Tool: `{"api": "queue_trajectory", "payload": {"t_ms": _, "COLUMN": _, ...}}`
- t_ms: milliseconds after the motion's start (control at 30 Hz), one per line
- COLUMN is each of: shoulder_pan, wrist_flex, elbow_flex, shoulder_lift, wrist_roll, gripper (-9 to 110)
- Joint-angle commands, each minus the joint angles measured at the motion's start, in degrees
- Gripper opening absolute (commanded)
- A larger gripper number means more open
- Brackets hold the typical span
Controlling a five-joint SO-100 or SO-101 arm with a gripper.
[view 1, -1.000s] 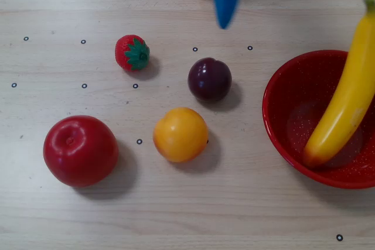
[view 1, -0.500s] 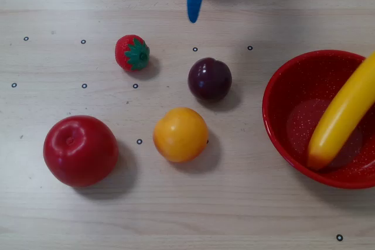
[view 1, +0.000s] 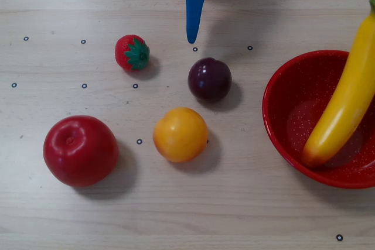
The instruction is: Put the banana in the red bowl.
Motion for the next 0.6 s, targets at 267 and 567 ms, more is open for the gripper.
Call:
{"api": "queue_trajectory", "payload": {"t_ms": 267, "shoulder_pan": -0.7, "wrist_flex": -8.3, "elbow_flex": 6.4, "shoulder_lift": 6.5, "wrist_roll": -5.7, "gripper": 0}}
{"api": "queue_trajectory", "payload": {"t_ms": 567, "shoulder_pan": 1.1, "wrist_flex": -4.3, "elbow_flex": 6.4, "shoulder_lift": 6.5, "wrist_roll": -9.2, "gripper": 0}}
